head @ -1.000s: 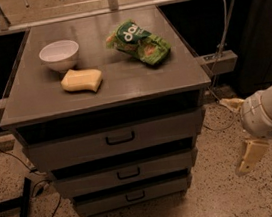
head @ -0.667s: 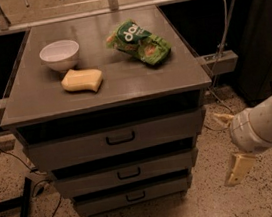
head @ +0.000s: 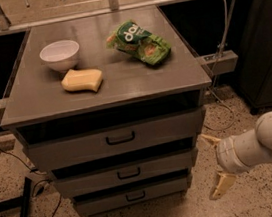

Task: Open bottom drawer

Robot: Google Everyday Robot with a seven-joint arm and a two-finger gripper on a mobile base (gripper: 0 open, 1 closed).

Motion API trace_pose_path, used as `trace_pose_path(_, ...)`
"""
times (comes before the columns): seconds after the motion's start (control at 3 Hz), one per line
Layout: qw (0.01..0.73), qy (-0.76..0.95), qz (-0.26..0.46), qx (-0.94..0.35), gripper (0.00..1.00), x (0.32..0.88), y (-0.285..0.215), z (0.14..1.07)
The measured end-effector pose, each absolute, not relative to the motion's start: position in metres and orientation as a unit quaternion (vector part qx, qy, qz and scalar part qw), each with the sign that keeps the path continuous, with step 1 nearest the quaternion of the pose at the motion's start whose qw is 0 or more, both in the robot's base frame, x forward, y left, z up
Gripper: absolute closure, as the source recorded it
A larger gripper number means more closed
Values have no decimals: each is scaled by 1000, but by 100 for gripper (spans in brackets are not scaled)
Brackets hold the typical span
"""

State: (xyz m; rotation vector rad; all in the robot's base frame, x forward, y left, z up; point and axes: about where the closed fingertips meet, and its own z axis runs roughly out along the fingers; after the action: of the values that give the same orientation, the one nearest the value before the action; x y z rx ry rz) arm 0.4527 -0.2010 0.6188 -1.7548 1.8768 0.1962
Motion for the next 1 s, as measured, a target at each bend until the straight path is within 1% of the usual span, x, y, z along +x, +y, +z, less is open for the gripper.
trace_pose_path(0.33,285,701,101,-645,0,455,-193,570)
trace_pose_path(0.67,285,700,101,-647,0,455,-192,568)
trace_pose_path(1.0,285,697,97,-651,0,463,-188,538)
